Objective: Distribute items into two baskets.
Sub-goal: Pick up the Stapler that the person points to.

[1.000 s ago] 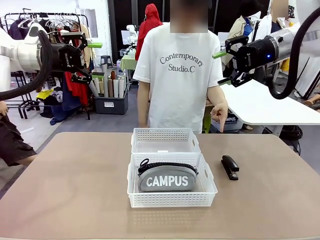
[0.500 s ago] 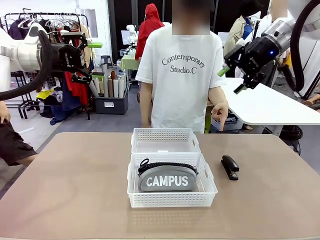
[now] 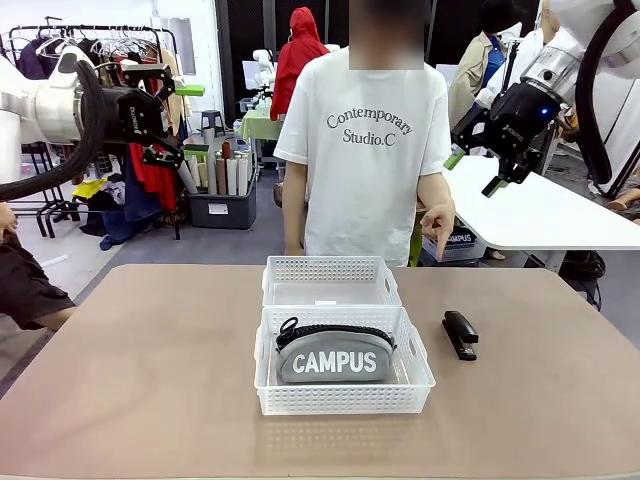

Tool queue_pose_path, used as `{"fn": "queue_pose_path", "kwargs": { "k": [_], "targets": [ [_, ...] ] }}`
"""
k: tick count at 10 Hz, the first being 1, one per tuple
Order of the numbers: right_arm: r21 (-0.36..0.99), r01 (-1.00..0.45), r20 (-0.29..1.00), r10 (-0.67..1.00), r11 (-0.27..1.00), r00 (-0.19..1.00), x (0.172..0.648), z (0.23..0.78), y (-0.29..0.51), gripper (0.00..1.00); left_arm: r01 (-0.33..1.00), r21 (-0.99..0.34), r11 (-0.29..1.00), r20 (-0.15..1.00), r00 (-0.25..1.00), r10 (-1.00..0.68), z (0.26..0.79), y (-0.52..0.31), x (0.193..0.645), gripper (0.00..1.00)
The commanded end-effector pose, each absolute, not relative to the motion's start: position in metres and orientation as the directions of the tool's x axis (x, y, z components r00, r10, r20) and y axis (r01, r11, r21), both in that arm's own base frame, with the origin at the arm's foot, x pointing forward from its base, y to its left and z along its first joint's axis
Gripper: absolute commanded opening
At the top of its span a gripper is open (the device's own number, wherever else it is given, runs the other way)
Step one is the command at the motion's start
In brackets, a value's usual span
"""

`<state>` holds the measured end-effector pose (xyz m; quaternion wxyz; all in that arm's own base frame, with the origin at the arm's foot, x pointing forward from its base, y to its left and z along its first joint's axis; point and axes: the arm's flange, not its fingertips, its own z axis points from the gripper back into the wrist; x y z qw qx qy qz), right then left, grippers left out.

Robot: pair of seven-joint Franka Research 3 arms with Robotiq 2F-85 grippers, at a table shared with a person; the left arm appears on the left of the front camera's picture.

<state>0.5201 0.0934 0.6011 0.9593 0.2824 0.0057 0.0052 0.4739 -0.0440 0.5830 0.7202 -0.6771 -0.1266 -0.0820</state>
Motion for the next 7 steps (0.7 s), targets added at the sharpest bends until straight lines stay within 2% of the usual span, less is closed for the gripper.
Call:
{"fn": "queue_pose_path", "kwargs": {
  "k": [1,4,6,7],
  "targets": [
    [0.532,-0.013,-0.004,0.018,0.847,1.000,0.519,0.602,0.094,1.00,0.290,-0.955,0.067,0.293,0.955,0.053,0.583,-0.044,0.473,1.00],
    [0.539,-0.008,-0.008,0.014,0.842,1.000,0.520,0.601,0.093,1.00,0.290,-0.955,0.067,0.293,0.955,0.053,0.583,-0.044,0.473,1.00],
    [0.307,0.005,0.008,-0.007,0.952,1.000,0.527,0.585,0.107,1.00,0.290,-0.955,0.067,0.293,0.955,0.053,0.583,-0.044,0.473,1.00],
    [0.216,-0.040,-0.001,0.041,0.976,0.999,0.525,0.574,0.110,1.00,0.290,-0.955,0.067,0.293,0.955,0.053,0.583,-0.044,0.473,1.00]
  ]
}}
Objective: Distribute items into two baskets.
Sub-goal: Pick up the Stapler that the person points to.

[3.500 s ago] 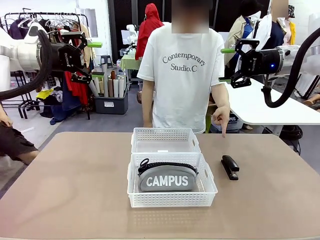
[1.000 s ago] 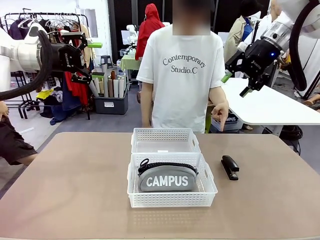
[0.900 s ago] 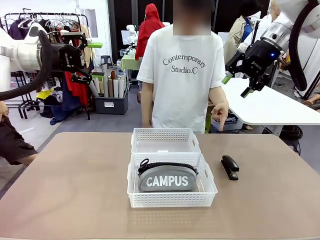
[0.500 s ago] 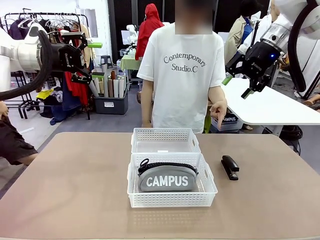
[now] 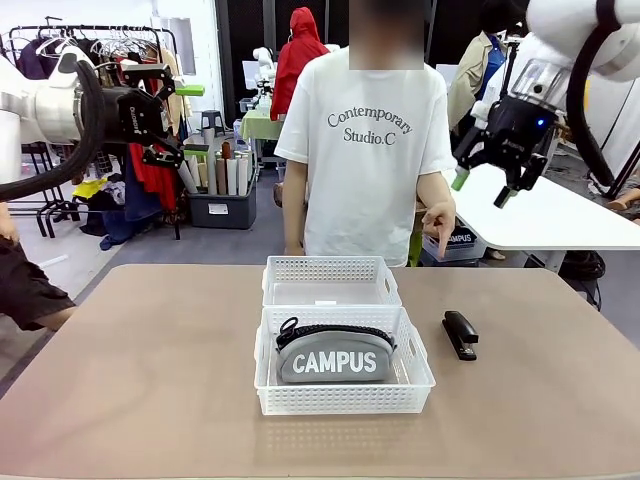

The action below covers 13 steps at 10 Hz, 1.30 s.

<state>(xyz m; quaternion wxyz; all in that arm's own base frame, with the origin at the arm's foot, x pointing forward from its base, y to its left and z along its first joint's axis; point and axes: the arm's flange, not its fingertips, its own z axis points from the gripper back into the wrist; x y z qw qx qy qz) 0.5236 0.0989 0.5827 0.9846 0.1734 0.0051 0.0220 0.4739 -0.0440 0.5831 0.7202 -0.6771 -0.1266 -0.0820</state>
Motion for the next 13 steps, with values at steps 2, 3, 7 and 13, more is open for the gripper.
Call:
{"fn": "queue_pose_path", "kwargs": {
  "k": [2,3,7,13],
  "targets": [
    [0.103,-0.080,0.063,0.074,0.991,0.995,0.514,0.542,0.111,1.00,0.290,-0.955,0.067,0.293,0.955,0.053,0.583,-0.044,0.473,1.00],
    [0.075,-0.107,0.040,0.105,0.991,0.994,0.505,0.526,0.111,1.00,0.290,-0.955,0.067,0.293,0.955,0.053,0.583,-0.044,0.473,1.00],
    [0.079,-0.145,0.012,0.144,0.986,0.989,0.476,0.468,0.109,1.00,0.290,-0.955,0.067,0.293,0.955,0.053,0.583,-0.044,0.473,1.00],
    [0.065,-0.136,0.002,0.136,0.989,0.991,0.477,0.448,0.110,1.00,0.290,-0.955,0.067,0.293,0.955,0.053,0.583,-0.044,0.473,1.00]
  ]
}}
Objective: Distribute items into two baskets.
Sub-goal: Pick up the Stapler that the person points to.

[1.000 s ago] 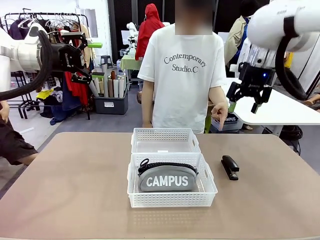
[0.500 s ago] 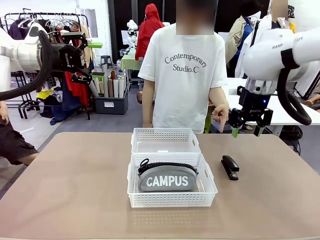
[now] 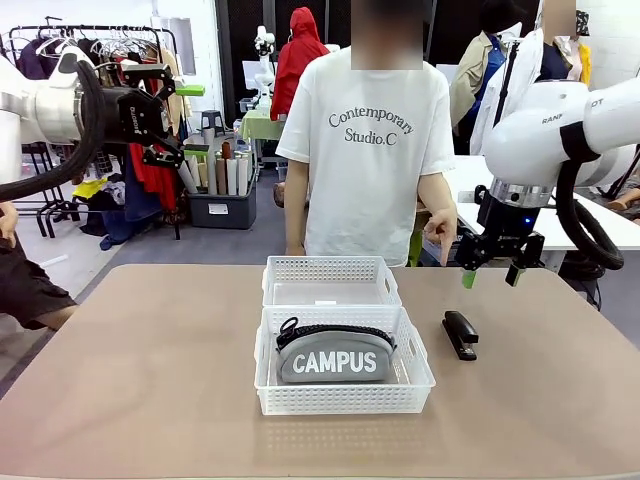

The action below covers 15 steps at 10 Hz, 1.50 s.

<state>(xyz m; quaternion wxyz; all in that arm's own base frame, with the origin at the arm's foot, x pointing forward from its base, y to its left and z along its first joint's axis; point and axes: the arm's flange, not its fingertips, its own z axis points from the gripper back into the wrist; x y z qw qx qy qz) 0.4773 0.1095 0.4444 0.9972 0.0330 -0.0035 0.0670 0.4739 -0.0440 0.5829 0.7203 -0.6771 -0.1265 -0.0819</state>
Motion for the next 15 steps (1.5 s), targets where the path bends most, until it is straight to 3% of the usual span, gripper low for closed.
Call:
{"fn": "queue_pose_path", "kwargs": {
  "k": [1,4,7,15],
  "targets": [
    [0.065,-0.136,0.002,0.136,0.989,0.991,0.477,0.448,0.110,1.00,0.290,-0.955,0.067,0.293,0.955,0.053,0.583,-0.044,0.473,1.00],
    [0.065,-0.134,0.007,0.134,0.989,0.991,0.477,0.444,0.109,1.00,0.290,-0.955,0.067,0.293,0.955,0.053,0.583,-0.044,0.473,1.00],
    [0.005,-0.101,-0.034,0.101,0.995,0.994,0.508,0.406,0.106,1.00,0.290,-0.955,0.067,0.293,0.955,0.053,0.583,-0.044,0.473,1.00],
    [-0.046,-0.094,-0.071,0.090,0.995,0.993,0.536,0.335,0.133,1.00,0.290,-0.955,0.067,0.293,0.955,0.053,0.583,-0.044,0.473,1.00]
  ]
}}
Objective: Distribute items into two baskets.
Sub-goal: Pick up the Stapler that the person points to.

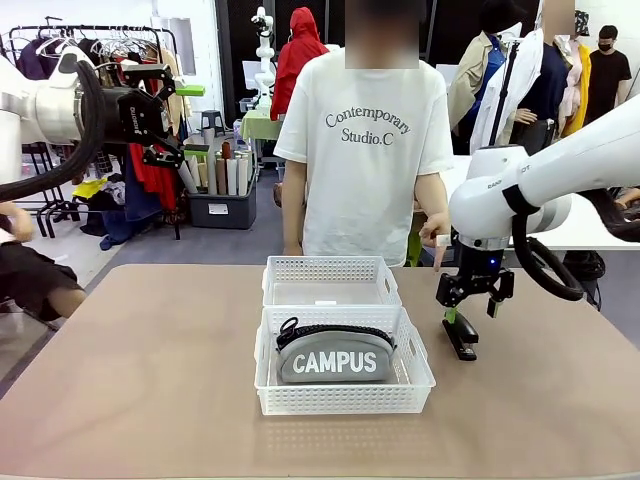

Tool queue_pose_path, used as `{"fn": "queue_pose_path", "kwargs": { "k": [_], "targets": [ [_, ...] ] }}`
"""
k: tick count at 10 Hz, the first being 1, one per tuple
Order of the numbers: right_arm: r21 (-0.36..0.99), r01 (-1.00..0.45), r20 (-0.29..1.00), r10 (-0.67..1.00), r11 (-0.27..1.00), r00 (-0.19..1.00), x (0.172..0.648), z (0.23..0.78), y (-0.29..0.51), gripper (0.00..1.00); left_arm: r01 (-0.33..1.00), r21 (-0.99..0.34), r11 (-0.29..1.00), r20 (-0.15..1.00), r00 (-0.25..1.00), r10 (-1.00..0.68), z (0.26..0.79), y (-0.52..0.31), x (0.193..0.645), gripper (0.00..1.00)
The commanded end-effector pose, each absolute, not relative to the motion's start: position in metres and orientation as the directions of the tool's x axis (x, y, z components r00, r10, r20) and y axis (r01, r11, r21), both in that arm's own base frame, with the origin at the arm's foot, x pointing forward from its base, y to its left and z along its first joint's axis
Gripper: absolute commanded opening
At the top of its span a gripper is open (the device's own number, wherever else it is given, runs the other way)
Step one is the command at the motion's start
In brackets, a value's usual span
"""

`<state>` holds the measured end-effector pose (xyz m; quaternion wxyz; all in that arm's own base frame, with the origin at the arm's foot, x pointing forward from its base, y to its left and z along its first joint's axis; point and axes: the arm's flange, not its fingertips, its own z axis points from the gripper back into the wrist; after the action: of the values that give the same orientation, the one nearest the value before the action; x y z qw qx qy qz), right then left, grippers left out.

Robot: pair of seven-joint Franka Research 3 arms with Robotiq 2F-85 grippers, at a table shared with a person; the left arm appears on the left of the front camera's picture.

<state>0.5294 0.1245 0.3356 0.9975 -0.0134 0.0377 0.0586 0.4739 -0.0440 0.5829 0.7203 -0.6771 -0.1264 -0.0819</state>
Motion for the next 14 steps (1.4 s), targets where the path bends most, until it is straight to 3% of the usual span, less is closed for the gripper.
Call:
{"fn": "queue_pose_path", "kwargs": {
  "k": [1,3,8,14],
  "targets": [
    [-0.035,-0.091,-0.078,0.088,0.995,0.993,0.535,0.331,0.135,1.00,0.290,-0.955,0.067,0.293,0.955,0.053,0.583,-0.044,0.473,1.00],
    [-0.008,-0.071,-0.079,0.071,0.997,0.994,0.533,0.326,0.138,0.97,0.290,-0.955,0.067,0.293,0.955,0.053,0.583,-0.044,0.473,1.00],
    [0.010,-0.035,-0.096,0.036,0.999,0.995,0.534,0.319,0.138,0.03,0.290,-0.955,0.067,0.293,0.955,0.053,0.583,-0.044,0.473,1.00],
    [0.010,-0.019,-0.083,0.020,1.000,0.996,0.531,0.343,0.138,0.00,0.290,-0.955,0.067,0.293,0.955,0.053,0.583,-0.044,0.473,1.00]
  ]
}}
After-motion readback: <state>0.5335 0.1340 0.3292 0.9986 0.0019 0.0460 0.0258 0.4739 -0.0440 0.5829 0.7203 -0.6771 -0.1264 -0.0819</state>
